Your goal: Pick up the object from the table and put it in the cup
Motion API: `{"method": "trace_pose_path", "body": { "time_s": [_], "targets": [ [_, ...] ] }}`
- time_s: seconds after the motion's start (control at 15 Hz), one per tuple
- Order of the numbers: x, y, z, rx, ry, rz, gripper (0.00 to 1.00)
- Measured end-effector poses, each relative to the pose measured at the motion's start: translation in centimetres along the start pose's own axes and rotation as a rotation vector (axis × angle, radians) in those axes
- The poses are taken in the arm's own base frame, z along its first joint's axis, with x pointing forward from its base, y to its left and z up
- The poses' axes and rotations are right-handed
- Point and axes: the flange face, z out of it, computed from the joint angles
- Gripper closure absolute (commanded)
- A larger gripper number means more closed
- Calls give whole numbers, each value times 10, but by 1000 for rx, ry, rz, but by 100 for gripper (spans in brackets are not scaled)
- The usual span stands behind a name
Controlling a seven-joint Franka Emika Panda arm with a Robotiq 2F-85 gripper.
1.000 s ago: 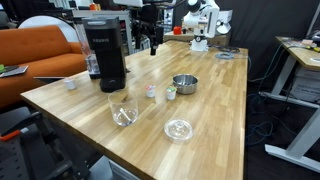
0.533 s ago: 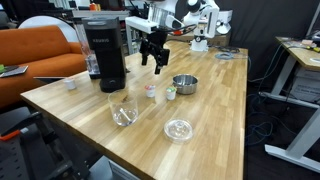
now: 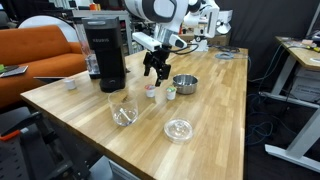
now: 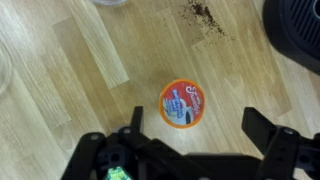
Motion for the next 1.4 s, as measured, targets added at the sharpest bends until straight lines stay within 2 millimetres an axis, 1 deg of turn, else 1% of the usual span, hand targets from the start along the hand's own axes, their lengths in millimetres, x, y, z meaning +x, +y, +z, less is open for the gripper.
{"method": "trace_pose_path", "body": {
  "time_s": [0.4,0.6,0.67,0.8,0.87,0.93,1.13,1.2,1.27,1.33,1.4],
  "targets": [
    [0,1,31,-16,-51,-6,0],
    [-1,1,37,-27,-64,-15,0],
    [-1,1,37,-31,-65,-18,4],
    [0,0,37,-37,-66,-25,20],
    [0,-1,36,-39,-64,-26,30],
    [1,-1,35,-40,-62,-28,36],
    [4,-2,32,-41,-55,-31,57],
    [5,-3,32,-41,-54,-32,57],
    [5,-3,32,-41,-54,-32,60],
    [6,-3,33,-41,-54,-32,58],
    [7,-3,31,-40,-56,-33,59]
  ]
}}
